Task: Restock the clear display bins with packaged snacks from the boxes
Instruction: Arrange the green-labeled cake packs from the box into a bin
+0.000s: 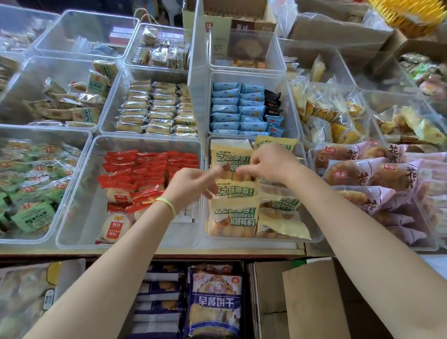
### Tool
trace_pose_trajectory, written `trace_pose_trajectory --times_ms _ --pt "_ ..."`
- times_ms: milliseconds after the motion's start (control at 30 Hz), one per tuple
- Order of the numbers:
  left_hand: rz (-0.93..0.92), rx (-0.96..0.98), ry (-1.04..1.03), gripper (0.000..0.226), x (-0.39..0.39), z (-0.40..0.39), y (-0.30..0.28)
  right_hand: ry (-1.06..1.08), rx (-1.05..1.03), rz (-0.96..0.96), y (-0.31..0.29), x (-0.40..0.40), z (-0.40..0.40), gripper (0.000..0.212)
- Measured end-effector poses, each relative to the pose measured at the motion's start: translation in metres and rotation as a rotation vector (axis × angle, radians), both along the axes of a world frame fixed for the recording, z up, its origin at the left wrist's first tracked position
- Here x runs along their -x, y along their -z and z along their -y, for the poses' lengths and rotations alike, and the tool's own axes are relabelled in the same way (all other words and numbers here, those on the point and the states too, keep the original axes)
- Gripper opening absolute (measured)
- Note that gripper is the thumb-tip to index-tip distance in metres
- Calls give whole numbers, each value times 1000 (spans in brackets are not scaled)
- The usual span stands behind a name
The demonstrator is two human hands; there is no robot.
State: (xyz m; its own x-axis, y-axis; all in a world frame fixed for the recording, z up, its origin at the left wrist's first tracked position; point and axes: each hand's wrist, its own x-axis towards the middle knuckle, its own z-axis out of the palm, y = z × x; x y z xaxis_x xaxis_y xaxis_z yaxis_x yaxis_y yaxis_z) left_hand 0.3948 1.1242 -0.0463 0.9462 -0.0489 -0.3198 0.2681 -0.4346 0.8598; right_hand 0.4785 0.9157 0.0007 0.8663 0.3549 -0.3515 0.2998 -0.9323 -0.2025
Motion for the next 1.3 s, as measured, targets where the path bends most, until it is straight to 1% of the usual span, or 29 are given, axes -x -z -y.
trace_pose_trajectory --times_ms 33,67,100,133,167,233,267,333,400,433,500,533,567,600,667,700,733,800,900,967,1033,1100,1167,1233,1300 --pt "19 60 -139 57 -6 -2 2 30 -79 99 1 -6 -2 45" --pt "61 39 -240 51 -12 -3 7 60 -151 184 4 -11 -6 37" --pt "92 -28 -287 40 -19 -4 14 67 -188 239 8 -16 -11 31" --pt "95 -110 -276 27 -26 -3 21 56 -173 244 12 -19 -17 32" --pt "79 -176 -229 20 -32 -1 25 30 -138 221 17 -22 -23 33" --pt "41 -211 -165 35 -42 6 32 -30 -65 187 29 -23 -32 16" --pt "43 -207 -164 41 -45 9 34 -53 -41 186 33 -21 -34 17" --pt "79 -188 -181 44 -49 14 36 -111 -21 208 41 -16 -33 25" --pt "88 -156 -210 41 -51 17 42 -134 -55 208 46 -14 -29 21" --pt "88 -137 -234 39 -52 18 44 -126 -96 208 47 -14 -26 24" --pt "82 -105 -281 33 -53 19 46 -52 -179 209 46 -18 -23 39" --pt "75 -98 -297 31 -54 20 47 -20 -208 234 46 -22 -22 39" --pt "67 -96 -307 28 -55 20 47 -12 -224 267 45 -25 -23 32" --pt "55 -101 -305 26 -56 21 48 -22 -202 273 44 -28 -25 28" --pt "35 -131 -279 24 -58 22 51 -81 -67 242 45 -32 -31 44" --pt "34 -162 -262 22 -58 23 53 -112 6 253 49 -35 -34 46" --pt "37 -197 -249 18 -59 23 56 -135 51 301 52 -36 -36 41" --pt "37 -223 -241 15 -60 22 59 -124 72 439 56 -42 -39 22" --pt "65 -210 -233 19 -61 21 58 -22 66 544 54 -59 -42 20" --pt "135 -213 -249 22 -62 23 58 76 24 517 51 -75 -43 21" --pt "197 -191 -300 34 -63 26 61 179 -72 397 50 -87 -43 22" --pt "248 -179 -342 43 -64 30 66 175 -90 248 51 -94 -42 19" --pt "323 -197 -344 42 -63 33 72 148 -78 155 51 -94 -39 17" --pt "384 -231 -324 43 -62 34 80 144 -50 143 52 -94 -35 17" --pt "398 -308 -312 49 -63 36 88 173 -9 153 55 -96 -32 18"
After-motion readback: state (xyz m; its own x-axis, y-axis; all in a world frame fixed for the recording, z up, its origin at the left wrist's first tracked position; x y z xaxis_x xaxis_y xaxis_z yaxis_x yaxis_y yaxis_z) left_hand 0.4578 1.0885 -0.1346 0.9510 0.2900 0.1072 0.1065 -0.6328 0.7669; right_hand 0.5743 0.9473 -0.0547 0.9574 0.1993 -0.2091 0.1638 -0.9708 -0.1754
